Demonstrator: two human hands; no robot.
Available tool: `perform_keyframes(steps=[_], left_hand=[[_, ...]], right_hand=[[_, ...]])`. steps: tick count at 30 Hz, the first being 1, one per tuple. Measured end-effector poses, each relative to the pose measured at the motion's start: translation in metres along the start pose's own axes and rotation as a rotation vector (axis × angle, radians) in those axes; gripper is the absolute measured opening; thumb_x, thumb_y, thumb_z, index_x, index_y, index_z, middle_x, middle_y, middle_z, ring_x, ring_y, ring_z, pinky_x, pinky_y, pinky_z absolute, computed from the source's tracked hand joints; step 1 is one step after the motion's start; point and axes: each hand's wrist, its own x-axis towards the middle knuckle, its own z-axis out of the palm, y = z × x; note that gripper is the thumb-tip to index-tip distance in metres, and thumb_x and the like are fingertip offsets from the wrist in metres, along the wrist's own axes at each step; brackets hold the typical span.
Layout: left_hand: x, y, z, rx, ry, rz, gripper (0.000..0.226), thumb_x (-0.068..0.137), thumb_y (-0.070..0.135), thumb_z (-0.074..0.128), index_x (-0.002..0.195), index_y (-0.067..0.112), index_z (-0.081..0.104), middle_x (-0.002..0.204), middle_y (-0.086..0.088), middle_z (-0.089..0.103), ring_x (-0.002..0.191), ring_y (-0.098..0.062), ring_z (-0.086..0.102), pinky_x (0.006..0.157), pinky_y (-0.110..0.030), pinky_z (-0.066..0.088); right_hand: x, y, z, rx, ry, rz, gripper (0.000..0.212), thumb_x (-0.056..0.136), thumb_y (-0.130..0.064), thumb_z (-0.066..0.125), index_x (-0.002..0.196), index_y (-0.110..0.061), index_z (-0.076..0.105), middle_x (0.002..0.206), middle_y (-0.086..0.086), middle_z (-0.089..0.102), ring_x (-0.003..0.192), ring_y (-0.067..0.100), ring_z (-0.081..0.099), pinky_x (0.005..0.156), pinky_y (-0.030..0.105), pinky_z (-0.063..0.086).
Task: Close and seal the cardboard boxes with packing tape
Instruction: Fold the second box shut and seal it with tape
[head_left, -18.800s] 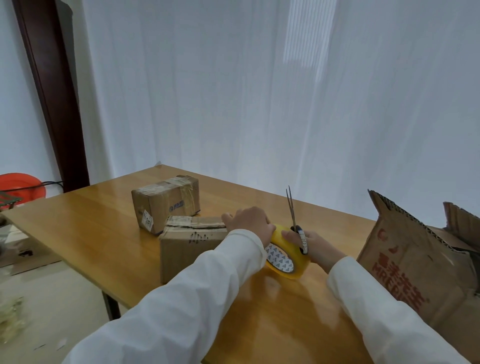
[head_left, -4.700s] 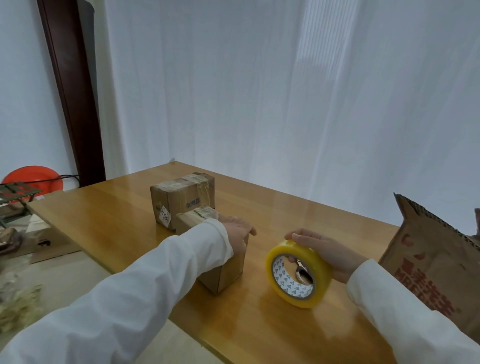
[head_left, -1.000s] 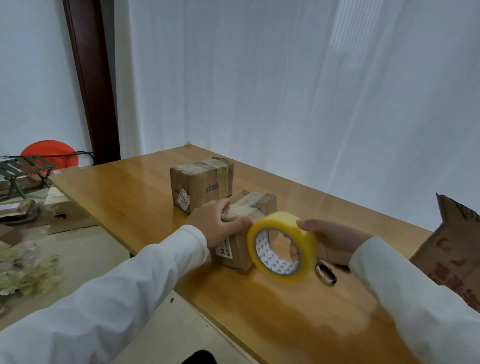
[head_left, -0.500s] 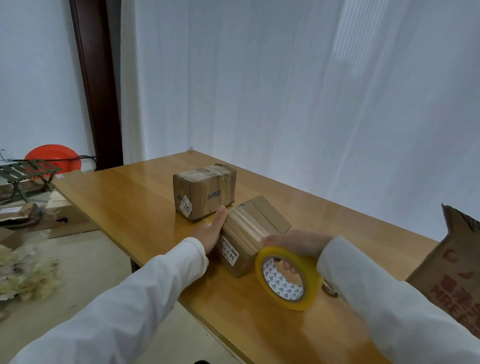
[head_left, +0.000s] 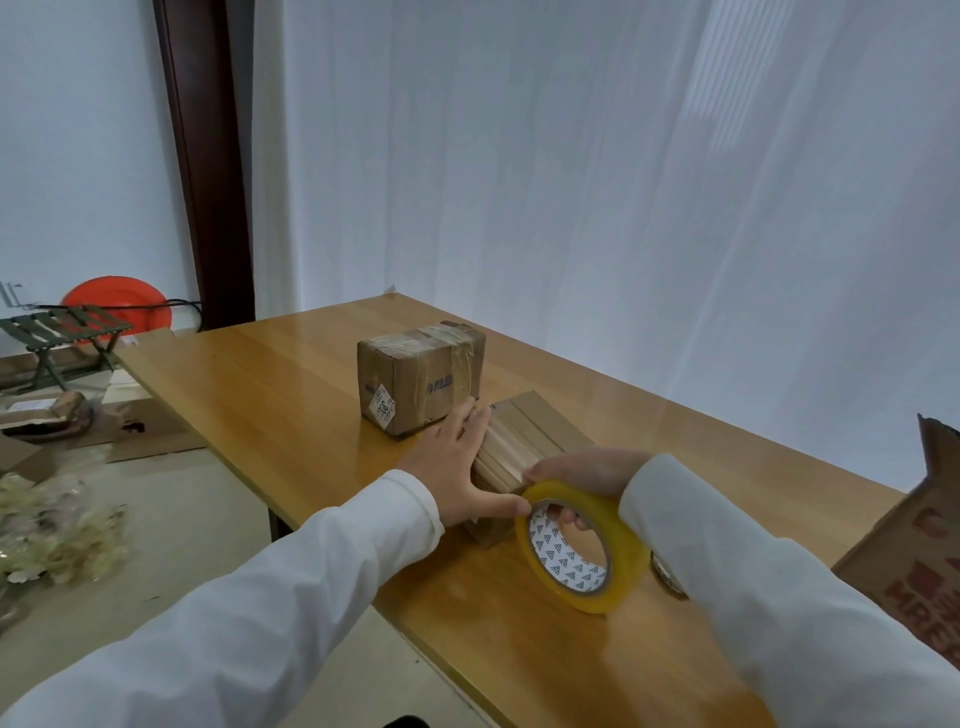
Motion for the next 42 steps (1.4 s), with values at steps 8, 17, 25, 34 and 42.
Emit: perform_keyframes(steps=[8,17,25,34,42], left_hand=[[0.004,-0.008,0.008,-0.053,0.076,0.002,0.109,0.061,0.081,0.038,0.15,0.024,0.011,0.15,0.006,0.016,0.132,-0.021,0.028,0.101,-0.033,0.035],[0.02,-0.006,0.004,-0.085,0.086,-0.133,0.101,0.069,0.083,0.031,0.15,0.025,0.017,0.148,0.001,0.026,0.128,-0.021,0.04,0.097,-0.035,0.044],[0.027,-0.006,0.003,-0.413,0.129,-0.257,0.101,0.063,0.087,0.017,0.14,0.026,0.042,0.137,-0.004,0.047,0.12,-0.026,0.049,0.098,-0.035,0.039],[0.034,-0.012,-0.004,-0.697,0.045,-0.41,0.094,0.073,0.084,0.012,0.12,0.019,0.06,0.12,-0.008,0.061,0.113,-0.029,0.053,0.105,-0.041,0.034],[0.034,-0.008,-0.008,-0.746,0.015,-0.442,0.104,0.063,0.087,0.009,0.125,0.02,0.058,0.124,-0.009,0.061,0.115,-0.029,0.053,0.108,-0.044,0.033]], right_hand=[[-0.007,0.046,-0.007,0.436,-0.22,-0.166,0.055,0.088,-0.052,0.047,0.07,-0.007,0.073,0.06,0.01,0.064,0.052,0.017,0.061,0.075,0.036,0.052],[-0.028,0.038,-0.033,0.545,-0.14,-0.287,0.037,0.073,-0.027,0.069,0.096,0.0,0.062,0.067,0.01,0.066,0.055,0.018,0.063,0.062,0.029,0.057],[-0.044,0.007,-0.045,0.586,-0.072,-0.297,0.037,0.089,-0.04,0.055,0.092,-0.003,0.062,0.065,0.012,0.066,0.052,0.02,0.063,0.055,0.029,0.056],[-0.032,-0.008,-0.038,0.269,-0.012,-0.066,0.051,0.092,-0.055,0.049,0.077,-0.008,0.061,0.048,0.003,0.055,0.038,0.013,0.049,0.046,0.02,0.045],[-0.03,-0.012,-0.04,0.212,0.03,-0.021,0.049,0.089,-0.055,0.052,0.082,-0.008,0.064,0.055,0.004,0.06,0.044,0.014,0.055,0.053,0.024,0.048]])
